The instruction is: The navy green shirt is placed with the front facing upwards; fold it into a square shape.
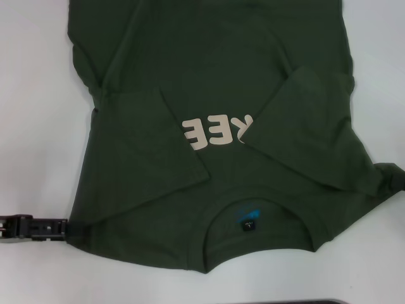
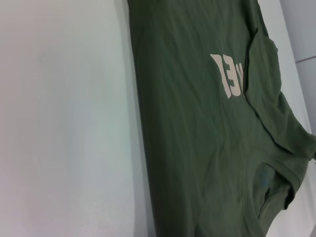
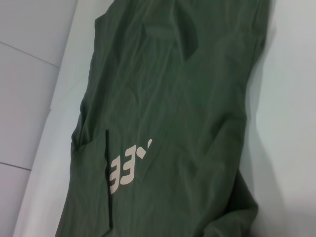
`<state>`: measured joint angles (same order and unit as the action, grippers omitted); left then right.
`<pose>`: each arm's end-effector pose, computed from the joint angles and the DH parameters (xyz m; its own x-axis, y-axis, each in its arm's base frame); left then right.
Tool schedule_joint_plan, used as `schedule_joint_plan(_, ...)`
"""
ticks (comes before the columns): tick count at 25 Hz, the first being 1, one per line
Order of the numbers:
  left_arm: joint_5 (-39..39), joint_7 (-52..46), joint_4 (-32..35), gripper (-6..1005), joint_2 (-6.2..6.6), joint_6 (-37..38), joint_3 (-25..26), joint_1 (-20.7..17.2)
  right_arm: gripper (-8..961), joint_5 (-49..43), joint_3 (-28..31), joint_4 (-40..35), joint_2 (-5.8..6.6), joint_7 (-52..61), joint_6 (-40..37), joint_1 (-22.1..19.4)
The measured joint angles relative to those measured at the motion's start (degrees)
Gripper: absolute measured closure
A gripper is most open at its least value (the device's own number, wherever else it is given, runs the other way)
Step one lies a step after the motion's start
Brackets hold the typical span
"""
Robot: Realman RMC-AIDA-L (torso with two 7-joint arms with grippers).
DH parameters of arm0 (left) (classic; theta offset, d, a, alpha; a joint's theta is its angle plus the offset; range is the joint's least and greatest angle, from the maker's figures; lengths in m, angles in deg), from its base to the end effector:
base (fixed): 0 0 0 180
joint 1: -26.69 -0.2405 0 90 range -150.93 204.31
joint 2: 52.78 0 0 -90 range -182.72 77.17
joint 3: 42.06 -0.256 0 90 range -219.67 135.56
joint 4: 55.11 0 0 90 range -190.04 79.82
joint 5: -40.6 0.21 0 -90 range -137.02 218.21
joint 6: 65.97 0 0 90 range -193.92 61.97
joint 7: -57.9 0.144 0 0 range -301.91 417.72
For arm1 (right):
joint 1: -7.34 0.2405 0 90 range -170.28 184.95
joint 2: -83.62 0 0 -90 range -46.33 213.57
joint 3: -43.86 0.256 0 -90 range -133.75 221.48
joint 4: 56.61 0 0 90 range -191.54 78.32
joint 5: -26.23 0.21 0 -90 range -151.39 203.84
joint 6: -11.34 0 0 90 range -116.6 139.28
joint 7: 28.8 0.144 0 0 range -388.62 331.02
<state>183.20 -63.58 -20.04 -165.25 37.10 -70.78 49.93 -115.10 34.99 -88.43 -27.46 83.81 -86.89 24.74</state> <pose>-0.3525 0.2383 0.0336 0.1634 0.9793 0.1195 0.9710 -0.1811 0.1561 0.3940 0.2165 0.0615 0.0341 -0.8769 -0.4795 -0.9839 -0.1137 0.1379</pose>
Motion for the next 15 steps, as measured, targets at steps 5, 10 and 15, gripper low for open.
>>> schedule_joint_plan(5,0.0,0.2,-1.1,150,-0.24,-0.8,-1.1,0.9,877,0.0,0.0,0.0,0.0,0.0,0.0,0.0)
schedule_joint_plan(10,0.0,0.2,-1.3,150,-0.55,-0.9,-1.3,1.4,877,0.0,0.0,0.0,0.0,0.0,0.0,0.0)
schedule_joint_plan(15,0.0,0.2,-1.3,151,-0.7,-1.2,-1.3,1.9,877,0.0,0.0,0.0,0.0,0.1,0.0,0.1)
